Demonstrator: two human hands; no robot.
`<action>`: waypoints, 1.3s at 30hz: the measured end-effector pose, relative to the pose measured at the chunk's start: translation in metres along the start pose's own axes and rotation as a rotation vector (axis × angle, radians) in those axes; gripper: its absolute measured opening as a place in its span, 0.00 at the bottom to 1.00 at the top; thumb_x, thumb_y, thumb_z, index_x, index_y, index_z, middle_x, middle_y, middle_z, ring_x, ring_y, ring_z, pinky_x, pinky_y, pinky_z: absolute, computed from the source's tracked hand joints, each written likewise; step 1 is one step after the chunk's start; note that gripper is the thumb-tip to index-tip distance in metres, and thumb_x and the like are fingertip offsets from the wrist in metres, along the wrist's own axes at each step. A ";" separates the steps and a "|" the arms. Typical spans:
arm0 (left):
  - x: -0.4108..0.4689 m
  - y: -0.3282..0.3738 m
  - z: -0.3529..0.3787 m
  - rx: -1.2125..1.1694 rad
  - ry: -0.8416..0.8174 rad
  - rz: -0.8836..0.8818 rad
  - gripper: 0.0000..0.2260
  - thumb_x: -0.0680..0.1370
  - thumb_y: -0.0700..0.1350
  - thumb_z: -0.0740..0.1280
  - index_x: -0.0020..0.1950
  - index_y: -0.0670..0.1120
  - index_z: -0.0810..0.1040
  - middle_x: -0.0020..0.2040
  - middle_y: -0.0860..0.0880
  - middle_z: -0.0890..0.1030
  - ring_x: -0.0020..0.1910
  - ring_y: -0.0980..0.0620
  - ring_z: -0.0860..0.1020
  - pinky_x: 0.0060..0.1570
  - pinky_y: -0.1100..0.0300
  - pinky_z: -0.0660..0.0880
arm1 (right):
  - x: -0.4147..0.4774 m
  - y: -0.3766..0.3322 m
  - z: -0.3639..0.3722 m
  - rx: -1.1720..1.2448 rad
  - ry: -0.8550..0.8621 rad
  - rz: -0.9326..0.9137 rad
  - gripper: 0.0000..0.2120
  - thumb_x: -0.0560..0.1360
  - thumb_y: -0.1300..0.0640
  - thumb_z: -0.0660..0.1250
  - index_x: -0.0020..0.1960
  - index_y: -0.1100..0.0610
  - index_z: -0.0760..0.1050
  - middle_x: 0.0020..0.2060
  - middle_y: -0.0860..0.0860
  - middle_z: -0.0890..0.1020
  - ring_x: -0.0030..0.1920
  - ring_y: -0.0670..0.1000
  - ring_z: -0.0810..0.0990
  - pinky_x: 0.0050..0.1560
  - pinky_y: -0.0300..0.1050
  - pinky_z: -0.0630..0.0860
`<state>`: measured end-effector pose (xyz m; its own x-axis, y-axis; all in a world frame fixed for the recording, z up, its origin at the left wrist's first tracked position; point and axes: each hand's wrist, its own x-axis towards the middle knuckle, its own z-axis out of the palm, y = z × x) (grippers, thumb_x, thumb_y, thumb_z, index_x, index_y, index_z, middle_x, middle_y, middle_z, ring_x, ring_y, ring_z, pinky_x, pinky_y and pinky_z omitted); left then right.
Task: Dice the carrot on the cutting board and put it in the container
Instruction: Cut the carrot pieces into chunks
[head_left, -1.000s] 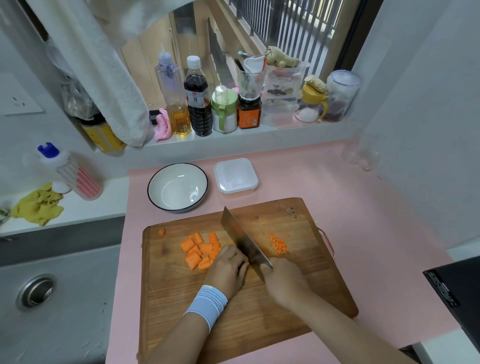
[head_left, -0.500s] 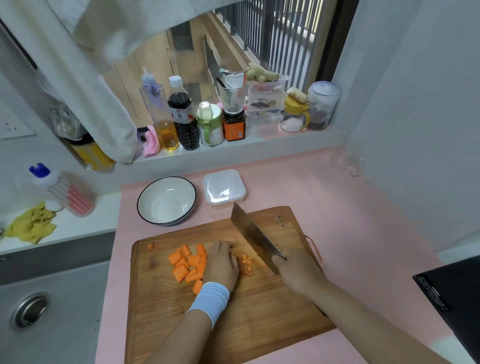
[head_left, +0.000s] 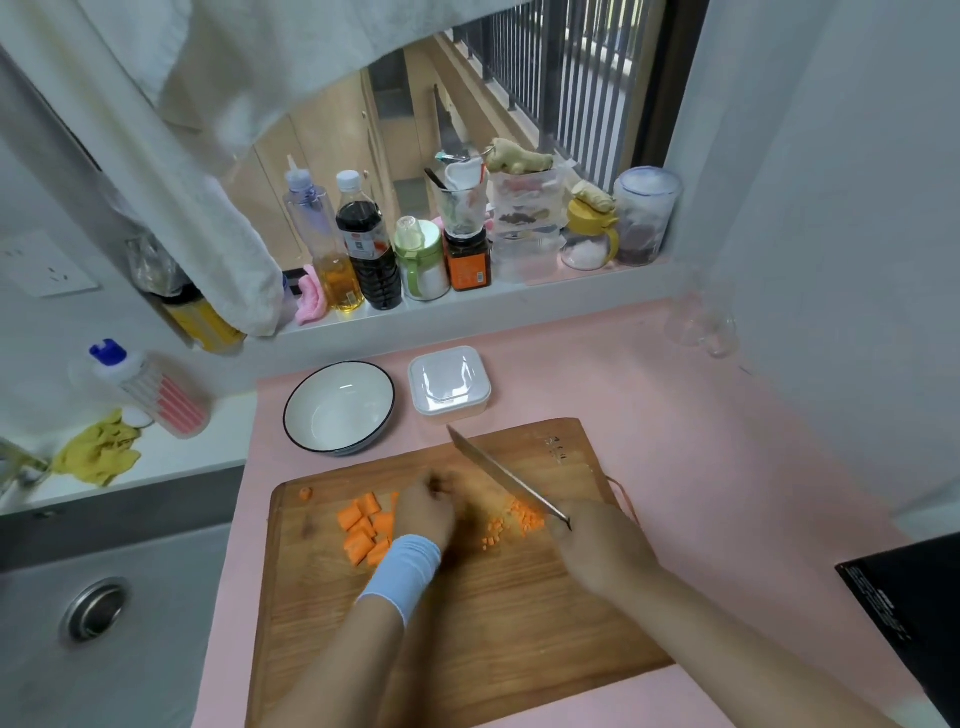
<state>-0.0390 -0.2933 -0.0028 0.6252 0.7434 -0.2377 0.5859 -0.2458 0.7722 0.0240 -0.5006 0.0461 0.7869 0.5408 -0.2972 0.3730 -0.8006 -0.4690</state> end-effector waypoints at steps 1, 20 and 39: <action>0.004 0.001 -0.011 -0.030 0.097 -0.001 0.13 0.74 0.31 0.57 0.43 0.47 0.75 0.43 0.49 0.79 0.45 0.47 0.76 0.46 0.64 0.65 | 0.000 0.001 -0.001 -0.071 0.023 -0.046 0.14 0.82 0.48 0.56 0.54 0.48 0.80 0.43 0.47 0.82 0.44 0.51 0.80 0.46 0.46 0.77; -0.015 0.032 -0.008 0.295 -0.461 0.189 0.22 0.72 0.31 0.55 0.45 0.55 0.81 0.54 0.54 0.82 0.55 0.54 0.77 0.57 0.64 0.71 | -0.013 -0.009 0.005 -0.462 0.093 -0.490 0.07 0.71 0.59 0.70 0.44 0.49 0.75 0.35 0.47 0.81 0.34 0.52 0.79 0.31 0.43 0.67; 0.011 -0.017 -0.081 -0.003 0.070 0.126 0.20 0.72 0.29 0.54 0.46 0.50 0.79 0.50 0.49 0.81 0.51 0.49 0.78 0.53 0.62 0.71 | -0.032 -0.034 0.011 -0.205 0.032 -0.102 0.15 0.75 0.54 0.61 0.57 0.42 0.80 0.45 0.45 0.85 0.46 0.50 0.82 0.42 0.43 0.79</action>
<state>-0.0844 -0.2307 0.0291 0.6565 0.7481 -0.0974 0.5035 -0.3384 0.7950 -0.0193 -0.4879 0.0622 0.7540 0.6160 -0.2282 0.5412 -0.7794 -0.3155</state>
